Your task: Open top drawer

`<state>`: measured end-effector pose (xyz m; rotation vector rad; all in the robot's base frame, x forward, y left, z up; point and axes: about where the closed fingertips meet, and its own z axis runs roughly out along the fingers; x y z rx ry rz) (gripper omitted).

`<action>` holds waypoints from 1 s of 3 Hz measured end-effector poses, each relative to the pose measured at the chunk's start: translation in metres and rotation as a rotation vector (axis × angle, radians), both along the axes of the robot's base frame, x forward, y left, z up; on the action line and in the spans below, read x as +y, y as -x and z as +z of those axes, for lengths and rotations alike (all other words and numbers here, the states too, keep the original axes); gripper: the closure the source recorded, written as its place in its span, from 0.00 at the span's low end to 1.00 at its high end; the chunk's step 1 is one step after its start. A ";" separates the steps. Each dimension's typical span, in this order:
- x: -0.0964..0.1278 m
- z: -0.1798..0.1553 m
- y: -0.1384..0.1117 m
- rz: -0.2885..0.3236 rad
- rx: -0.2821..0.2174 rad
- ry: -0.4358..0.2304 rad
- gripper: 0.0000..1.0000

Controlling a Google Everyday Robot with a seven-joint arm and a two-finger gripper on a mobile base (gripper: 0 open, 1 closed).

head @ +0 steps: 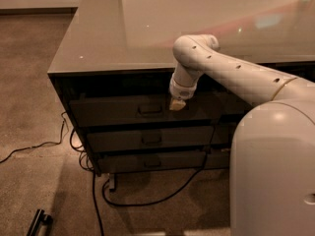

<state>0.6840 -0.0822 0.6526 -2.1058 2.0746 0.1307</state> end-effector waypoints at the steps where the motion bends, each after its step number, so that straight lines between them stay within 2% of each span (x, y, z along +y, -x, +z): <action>1: 0.000 0.008 0.000 0.000 0.000 0.000 0.86; 3: 0.000 0.020 0.000 0.000 0.000 0.000 0.39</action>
Offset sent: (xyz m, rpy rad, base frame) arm 0.0000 0.0000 0.0063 0.0000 0.0000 0.0000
